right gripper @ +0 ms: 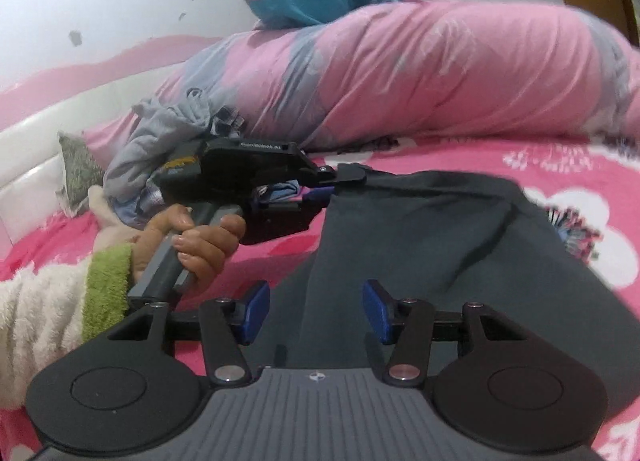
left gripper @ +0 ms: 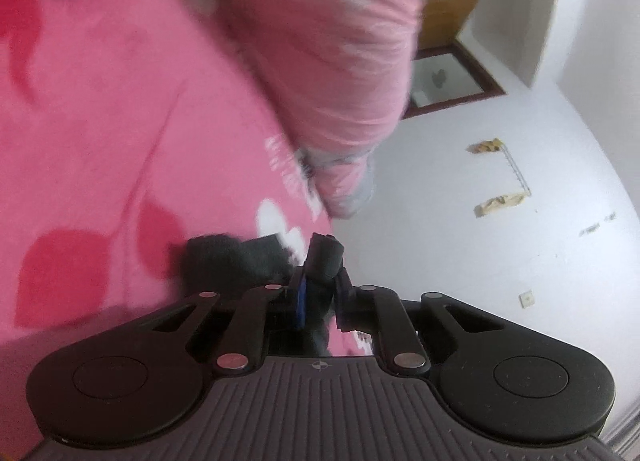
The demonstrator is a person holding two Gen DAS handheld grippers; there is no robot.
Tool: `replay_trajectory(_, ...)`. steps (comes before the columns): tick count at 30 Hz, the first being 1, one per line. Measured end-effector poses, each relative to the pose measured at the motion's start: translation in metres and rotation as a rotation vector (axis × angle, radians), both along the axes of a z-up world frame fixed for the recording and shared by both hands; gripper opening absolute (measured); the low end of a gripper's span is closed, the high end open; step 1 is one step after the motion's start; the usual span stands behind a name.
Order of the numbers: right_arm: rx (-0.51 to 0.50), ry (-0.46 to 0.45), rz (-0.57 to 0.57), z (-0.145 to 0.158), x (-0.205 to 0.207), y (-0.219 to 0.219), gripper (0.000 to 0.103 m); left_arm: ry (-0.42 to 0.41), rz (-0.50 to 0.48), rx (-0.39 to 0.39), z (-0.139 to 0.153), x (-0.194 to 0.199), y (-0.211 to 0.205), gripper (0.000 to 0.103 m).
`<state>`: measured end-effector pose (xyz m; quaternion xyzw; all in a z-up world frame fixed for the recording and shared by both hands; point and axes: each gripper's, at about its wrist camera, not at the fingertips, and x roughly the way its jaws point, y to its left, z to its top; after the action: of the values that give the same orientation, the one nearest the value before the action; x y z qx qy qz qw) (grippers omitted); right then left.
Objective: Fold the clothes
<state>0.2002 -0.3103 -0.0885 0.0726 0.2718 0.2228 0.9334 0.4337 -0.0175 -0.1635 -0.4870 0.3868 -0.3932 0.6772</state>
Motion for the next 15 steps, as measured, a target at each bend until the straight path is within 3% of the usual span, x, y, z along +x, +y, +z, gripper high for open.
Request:
replay_trajectory(3,0.048,0.045,-0.028,-0.013,0.005,-0.012,0.054,0.087,0.002,0.005,-0.02,0.006,0.002,0.016)
replay_trajectory(4,0.066,0.055,-0.035,-0.016,0.005,-0.017,0.054,0.083,0.012,-0.007,-0.019,0.005,0.004,0.025)
replay_trajectory(5,0.088,0.064,-0.04,-0.019,0.005,-0.021,0.054,0.074,0.022,-0.021,-0.016,0.004,0.007,0.043)
replay_trajectory(6,0.11,0.072,-0.047,-0.022,0.005,-0.026,0.054,0.051,0.046,-0.027,-0.009,0.002,0.01,0.052)
replay_trajectory(7,0.135,0.077,-0.054,-0.024,0.005,-0.031,0.054,0.015,0.084,-0.013,-0.001,-0.003,0.015,0.068)
replay_trajectory(8,0.164,0.078,-0.064,-0.025,0.005,-0.037,0.054,-0.022,0.126,0.003,0.009,-0.009,0.021,0.077)
replay_trajectory(12,0.267,0.058,-0.136,-0.024,0.002,-0.061,0.054,-0.169,0.267,0.09,0.051,-0.041,0.036,0.079)
replay_trajectory(15,0.277,0.029,-0.218,-0.016,0.0,-0.077,0.044,-0.389,0.23,0.268,0.09,-0.082,0.018,0.077)
